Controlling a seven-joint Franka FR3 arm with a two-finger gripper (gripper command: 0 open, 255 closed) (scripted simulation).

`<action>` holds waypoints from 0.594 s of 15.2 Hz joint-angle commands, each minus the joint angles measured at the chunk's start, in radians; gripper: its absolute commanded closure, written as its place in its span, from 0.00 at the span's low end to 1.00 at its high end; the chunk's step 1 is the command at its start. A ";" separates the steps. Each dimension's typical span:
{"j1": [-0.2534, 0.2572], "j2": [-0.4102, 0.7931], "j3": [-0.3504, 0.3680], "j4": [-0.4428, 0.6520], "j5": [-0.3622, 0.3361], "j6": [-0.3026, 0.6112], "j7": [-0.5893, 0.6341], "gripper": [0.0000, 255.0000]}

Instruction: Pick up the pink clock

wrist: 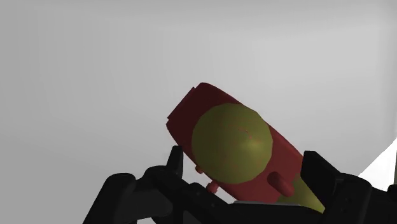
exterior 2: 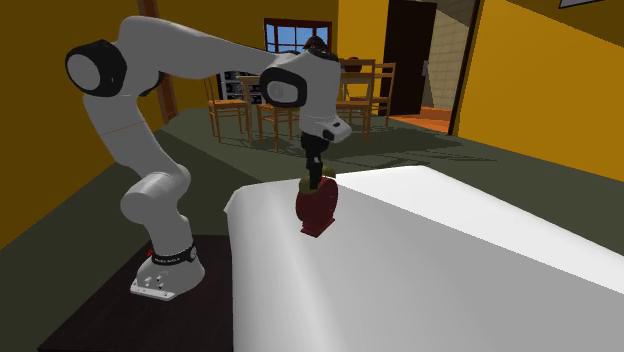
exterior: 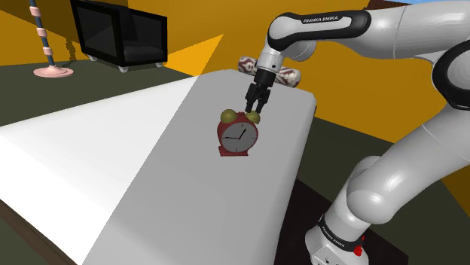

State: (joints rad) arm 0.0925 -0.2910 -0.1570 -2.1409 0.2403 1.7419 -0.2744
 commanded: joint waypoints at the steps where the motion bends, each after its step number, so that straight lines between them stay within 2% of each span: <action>1: 0.001 -0.001 0.001 -0.013 0.001 0.012 -0.002 0.00; 2: 0.000 -0.002 0.001 -0.016 0.001 0.014 -0.002 1.00; 9: 0.000 0.001 0.000 -0.014 0.001 0.015 -0.004 1.00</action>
State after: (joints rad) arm 0.0923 -0.2927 -0.1573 -2.1518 0.2421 1.7560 -0.2783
